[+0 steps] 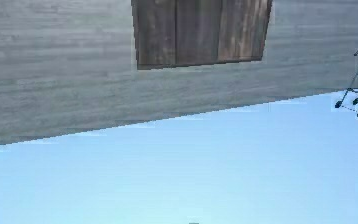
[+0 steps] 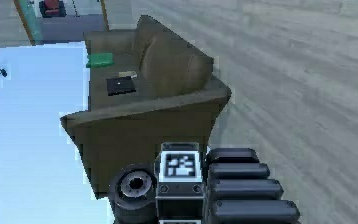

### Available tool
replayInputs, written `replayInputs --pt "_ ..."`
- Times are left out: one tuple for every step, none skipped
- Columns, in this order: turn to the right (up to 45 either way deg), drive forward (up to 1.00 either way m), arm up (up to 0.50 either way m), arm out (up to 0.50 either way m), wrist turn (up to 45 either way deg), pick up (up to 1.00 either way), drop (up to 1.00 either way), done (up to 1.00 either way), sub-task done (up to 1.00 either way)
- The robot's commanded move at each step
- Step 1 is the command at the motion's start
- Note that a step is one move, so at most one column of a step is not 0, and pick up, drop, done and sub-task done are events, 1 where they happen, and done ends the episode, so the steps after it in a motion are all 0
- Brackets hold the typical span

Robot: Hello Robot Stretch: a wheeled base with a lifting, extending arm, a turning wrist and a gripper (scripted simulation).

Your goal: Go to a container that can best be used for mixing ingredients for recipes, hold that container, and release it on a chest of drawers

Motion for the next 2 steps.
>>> replayInputs --pt "-18.0 0.00 0.00 0.00 0.0 0.00 0.00 0.00 0.00" --pt "0.0 0.30 0.00 0.00 0.0 0.00 0.00 0.00 0.00"
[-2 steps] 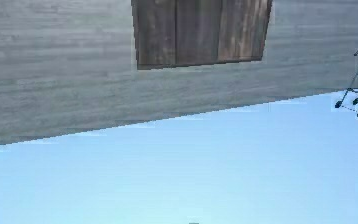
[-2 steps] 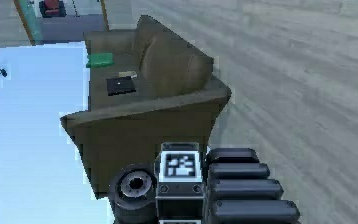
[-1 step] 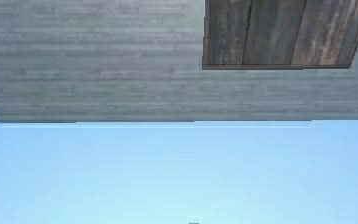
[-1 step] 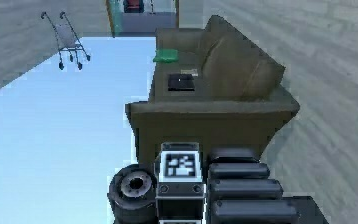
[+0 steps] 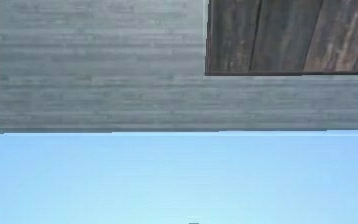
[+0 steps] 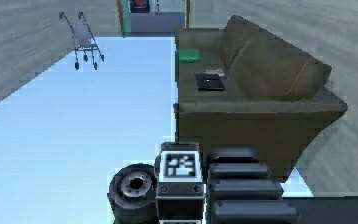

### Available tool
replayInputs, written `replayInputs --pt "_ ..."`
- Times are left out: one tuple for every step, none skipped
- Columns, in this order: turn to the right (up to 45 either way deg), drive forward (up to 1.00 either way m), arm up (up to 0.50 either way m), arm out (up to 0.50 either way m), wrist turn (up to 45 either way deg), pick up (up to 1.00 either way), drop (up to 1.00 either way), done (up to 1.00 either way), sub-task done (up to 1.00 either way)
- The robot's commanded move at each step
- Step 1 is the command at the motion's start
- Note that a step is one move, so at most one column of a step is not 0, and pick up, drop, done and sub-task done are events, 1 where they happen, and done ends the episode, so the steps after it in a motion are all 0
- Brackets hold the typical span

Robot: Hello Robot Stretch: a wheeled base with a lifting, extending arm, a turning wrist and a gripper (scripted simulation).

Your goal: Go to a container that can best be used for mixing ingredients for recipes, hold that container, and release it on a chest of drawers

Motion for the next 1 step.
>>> replayInputs --pt "45.0 0.00 0.00 0.00 0.0 0.00 0.00 0.00 0.00"
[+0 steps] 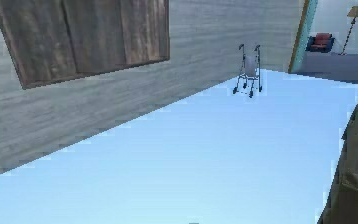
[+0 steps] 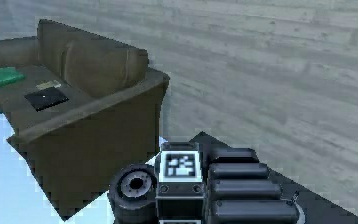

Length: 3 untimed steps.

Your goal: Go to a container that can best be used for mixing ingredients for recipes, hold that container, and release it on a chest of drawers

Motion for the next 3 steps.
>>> replayInputs --pt "6.0 0.00 0.00 0.00 0.0 0.00 0.00 0.00 0.00" --pt "0.0 0.90 0.00 0.00 0.0 0.00 0.00 0.00 0.00" --pt "30.0 0.00 0.00 0.00 0.0 0.00 0.00 0.00 0.00"
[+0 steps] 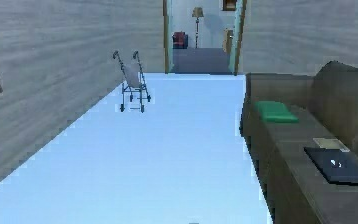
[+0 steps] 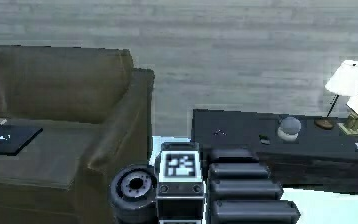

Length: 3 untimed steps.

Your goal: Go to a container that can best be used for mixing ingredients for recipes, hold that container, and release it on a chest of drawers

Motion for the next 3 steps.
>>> replayInputs --pt "0.0 1.00 0.00 0.00 0.0 0.00 0.00 0.00 0.00" --pt "0.0 1.00 0.00 0.00 0.0 0.00 0.00 0.00 0.00" --pt "6.0 0.00 0.00 0.00 0.0 0.00 0.00 0.00 0.00"
